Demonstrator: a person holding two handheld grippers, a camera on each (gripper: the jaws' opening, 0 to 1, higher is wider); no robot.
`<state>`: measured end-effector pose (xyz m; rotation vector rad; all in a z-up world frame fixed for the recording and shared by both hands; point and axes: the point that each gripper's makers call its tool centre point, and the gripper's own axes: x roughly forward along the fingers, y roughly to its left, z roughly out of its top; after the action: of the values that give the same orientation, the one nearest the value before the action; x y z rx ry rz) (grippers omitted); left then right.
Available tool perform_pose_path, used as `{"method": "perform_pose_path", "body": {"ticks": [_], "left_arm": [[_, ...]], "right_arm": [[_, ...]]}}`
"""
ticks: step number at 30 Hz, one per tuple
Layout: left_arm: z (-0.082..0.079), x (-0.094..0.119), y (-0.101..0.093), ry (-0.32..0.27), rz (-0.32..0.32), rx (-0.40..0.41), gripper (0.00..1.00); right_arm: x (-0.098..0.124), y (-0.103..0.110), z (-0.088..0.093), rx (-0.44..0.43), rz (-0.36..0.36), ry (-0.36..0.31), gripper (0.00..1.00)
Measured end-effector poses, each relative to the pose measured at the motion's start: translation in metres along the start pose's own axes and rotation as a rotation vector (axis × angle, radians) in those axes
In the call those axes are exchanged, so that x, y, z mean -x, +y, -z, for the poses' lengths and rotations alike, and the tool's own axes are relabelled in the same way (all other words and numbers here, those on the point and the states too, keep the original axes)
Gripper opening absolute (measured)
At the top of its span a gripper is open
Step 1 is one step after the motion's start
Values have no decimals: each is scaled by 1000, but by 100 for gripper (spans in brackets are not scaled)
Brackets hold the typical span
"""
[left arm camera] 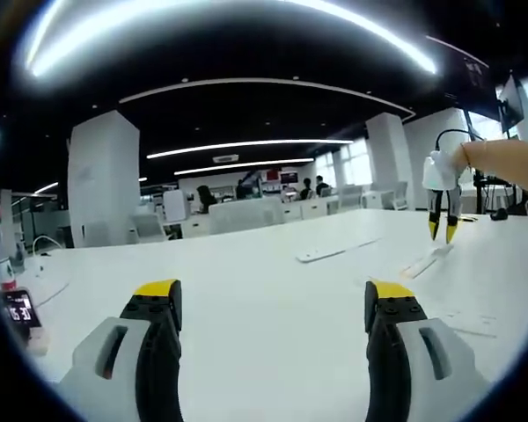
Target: Locate the socket holder cover, grip the socket holder cover, clip it into the socket holder slot.
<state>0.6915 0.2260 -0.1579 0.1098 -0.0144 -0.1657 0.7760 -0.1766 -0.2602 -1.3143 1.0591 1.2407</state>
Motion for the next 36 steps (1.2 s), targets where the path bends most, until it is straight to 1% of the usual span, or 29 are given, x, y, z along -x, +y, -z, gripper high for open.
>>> {"method": "perform_pose_path", "body": {"ticks": [11, 13, 25, 36], "left_arm": [[-2, 0, -2, -3, 4, -1, 84], [-4, 1, -1, -13, 0, -3, 84], [-5, 1, -2, -15, 1, -4, 84], [-5, 1, -3, -14, 4, -5, 84]], "right_arm": [[-9, 4, 0, 0, -20, 8, 27], [-13, 8, -2, 5, -27, 6, 27], [-15, 8, -8, -1, -34, -23, 27], [-18, 8, -10, -9, -40, -29, 27]]}}
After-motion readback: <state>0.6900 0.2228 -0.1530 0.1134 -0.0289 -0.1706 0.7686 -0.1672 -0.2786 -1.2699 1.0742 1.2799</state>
